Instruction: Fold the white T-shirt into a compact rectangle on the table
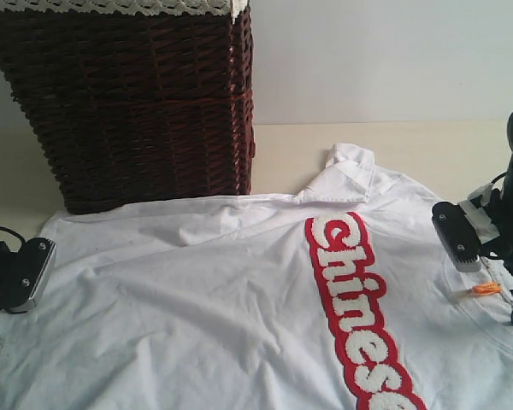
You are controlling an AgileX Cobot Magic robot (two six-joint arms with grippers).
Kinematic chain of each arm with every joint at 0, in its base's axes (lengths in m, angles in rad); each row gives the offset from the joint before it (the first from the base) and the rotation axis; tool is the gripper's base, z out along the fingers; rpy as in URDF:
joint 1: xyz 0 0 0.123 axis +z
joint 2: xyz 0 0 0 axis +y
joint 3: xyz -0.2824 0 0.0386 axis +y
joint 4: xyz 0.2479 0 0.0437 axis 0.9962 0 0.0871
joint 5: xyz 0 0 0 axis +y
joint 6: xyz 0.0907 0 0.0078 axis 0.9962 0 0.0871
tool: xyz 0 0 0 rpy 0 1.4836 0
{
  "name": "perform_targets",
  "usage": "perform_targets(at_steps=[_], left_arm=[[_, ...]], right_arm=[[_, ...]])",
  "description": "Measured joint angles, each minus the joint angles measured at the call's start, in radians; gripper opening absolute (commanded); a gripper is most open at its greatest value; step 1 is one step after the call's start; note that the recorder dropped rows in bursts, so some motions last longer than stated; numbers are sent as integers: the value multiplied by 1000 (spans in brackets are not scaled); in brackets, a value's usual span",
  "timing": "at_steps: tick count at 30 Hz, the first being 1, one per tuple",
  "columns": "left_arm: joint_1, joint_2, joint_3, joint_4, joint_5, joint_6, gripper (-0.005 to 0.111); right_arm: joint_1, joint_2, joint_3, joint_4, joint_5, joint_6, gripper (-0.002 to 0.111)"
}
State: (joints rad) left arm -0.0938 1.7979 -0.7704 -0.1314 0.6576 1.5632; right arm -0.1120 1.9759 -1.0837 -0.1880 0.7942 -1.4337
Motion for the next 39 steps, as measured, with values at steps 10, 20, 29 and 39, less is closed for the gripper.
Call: perform_targets(at_steps=[10, 20, 29, 39], left_arm=[[0, 0, 0, 0, 0, 0, 105], [0, 0, 0, 0, 0, 0, 105], [0, 0, 0, 0, 0, 0, 105], [0, 0, 0, -1, 0, 0, 105]], right_arm=[[0, -6, 6, 2, -4, -2, 101], [0, 2, 2, -35, -2, 73, 101], [0, 2, 2, -33, -2, 76, 101], [0, 2, 2, -29, -2, 76, 101]])
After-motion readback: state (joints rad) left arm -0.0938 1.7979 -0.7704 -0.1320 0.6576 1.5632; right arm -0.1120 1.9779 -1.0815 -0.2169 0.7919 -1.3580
